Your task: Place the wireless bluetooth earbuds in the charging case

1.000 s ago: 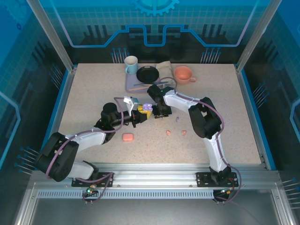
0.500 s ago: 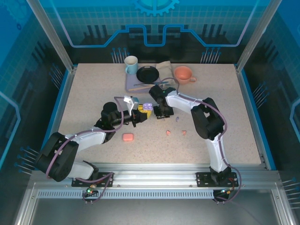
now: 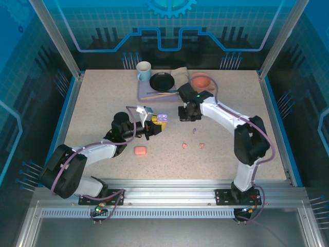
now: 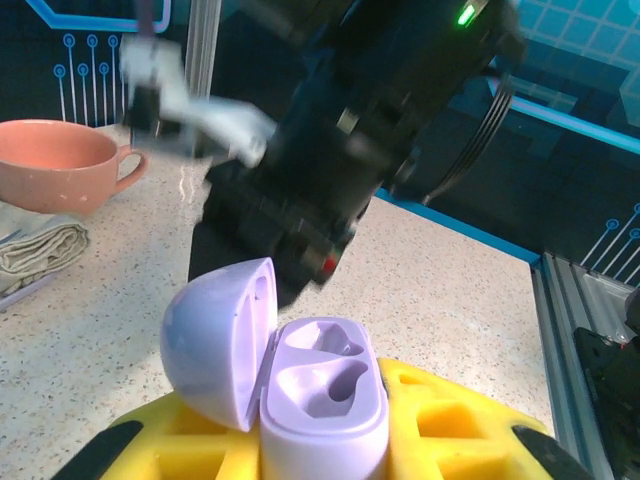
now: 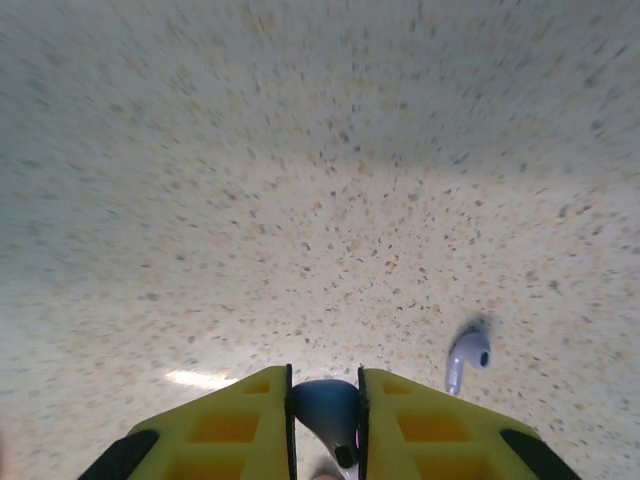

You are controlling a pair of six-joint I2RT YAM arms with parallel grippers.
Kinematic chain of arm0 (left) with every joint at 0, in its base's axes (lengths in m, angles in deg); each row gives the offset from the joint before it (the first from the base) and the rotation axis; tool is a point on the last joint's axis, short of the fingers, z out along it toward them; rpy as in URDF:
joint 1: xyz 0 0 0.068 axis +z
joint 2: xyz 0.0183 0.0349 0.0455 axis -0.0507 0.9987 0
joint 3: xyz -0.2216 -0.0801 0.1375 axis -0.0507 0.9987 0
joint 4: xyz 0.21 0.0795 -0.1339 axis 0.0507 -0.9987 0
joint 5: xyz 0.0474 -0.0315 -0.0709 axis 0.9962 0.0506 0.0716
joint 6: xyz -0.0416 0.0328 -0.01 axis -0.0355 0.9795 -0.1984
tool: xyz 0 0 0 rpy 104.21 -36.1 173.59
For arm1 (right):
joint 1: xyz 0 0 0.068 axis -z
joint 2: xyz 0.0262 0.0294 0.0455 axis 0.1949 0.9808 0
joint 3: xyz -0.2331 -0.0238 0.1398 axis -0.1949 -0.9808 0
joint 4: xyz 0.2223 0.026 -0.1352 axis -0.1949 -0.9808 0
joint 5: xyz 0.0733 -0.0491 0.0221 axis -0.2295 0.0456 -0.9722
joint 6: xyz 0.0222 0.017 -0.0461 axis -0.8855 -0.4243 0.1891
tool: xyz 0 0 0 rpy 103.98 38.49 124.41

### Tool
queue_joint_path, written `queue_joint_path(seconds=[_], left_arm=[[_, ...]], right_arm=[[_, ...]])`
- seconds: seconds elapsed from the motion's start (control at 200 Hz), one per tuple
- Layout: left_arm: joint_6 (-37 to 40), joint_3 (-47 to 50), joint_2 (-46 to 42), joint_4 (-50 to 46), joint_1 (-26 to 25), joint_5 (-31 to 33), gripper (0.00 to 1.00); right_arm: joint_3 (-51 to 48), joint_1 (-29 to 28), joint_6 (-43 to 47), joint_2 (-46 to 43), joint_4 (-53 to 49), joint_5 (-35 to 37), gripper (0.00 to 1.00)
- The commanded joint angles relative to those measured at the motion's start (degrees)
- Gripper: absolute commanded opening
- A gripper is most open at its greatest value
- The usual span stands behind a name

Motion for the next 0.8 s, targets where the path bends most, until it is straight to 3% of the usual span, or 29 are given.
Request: queue_joint_path(seconds=[0.0, 0.19, 0.415, 0.795], left_arm=[[-0.3, -2.2, 0.6, 0.7, 0.1, -2.5, 0.0], [-1.3, -3.7, 1.6, 1.2, -0.1, -4.6, 0.0], [-2.7, -5.7, 4.7, 6.7, -1.5, -5.6, 0.0], [-0.1, -11.7, 10.2, 12.8, -5.4, -3.5, 0.0]], right_arm=[[-0.9, 0.9, -0.6, -8.0, 2.1, -0.6, 0.21], [-1.0, 1.3, 0.3, -18.3, 5.9, -1.5, 0.21], [-5.3, 1.1, 2.4, -27.5, 17.9, -10.3, 0.21], [-15.2, -0.6, 3.6, -35.7, 33.1, -20.3, 0.2]])
